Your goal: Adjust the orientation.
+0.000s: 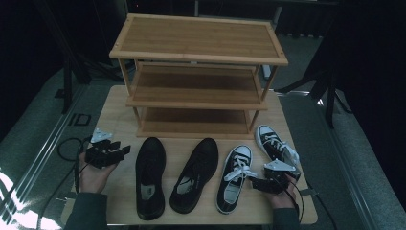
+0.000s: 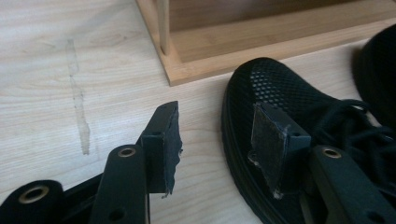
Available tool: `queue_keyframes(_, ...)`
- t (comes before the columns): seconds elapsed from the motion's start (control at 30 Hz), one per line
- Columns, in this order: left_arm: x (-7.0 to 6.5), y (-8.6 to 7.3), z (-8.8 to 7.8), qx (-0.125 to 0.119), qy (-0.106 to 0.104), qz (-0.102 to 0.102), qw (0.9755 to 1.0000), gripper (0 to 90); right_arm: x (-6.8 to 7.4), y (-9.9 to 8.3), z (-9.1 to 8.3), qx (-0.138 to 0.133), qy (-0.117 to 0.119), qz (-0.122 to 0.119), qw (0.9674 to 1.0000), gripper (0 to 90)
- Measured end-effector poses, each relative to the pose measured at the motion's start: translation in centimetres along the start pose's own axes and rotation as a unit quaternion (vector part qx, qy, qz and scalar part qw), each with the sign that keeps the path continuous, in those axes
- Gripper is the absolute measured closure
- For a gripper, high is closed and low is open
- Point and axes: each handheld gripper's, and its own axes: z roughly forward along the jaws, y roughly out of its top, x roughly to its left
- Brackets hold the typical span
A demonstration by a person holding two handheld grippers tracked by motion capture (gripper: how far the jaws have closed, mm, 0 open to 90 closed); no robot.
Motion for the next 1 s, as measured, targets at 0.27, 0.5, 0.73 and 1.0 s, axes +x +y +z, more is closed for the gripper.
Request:
queue_keyframes(0.27,-0.3,0.2,-2.8,-0.019,-0.028,0.003,0.9994,57.4,0.0,0.0,0.0,0.0,0.0,0.0,1.0,24.1)
queue_keyframes(0.5,-2.2,0.8,-2.8,0.019,-0.042,0.02,0.9987,56.7,0.0,0.0,0.0,0.0,0.001,-0.001,1.0,24.1)
queue_keyframes(0.73,-3.7,1.4,-4.0,0.031,-0.041,0.039,0.9979,54.9,0.0,0.0,0.0,0.0,0.001,-0.002,1.0,24.1)
queue_keyframes(1.0,-4.8,1.8,-5.1,0.05,-0.057,0.049,0.9959,53.8,0.0,0.0,0.0,0.0,0.0,-0.002,1.0,24.1)
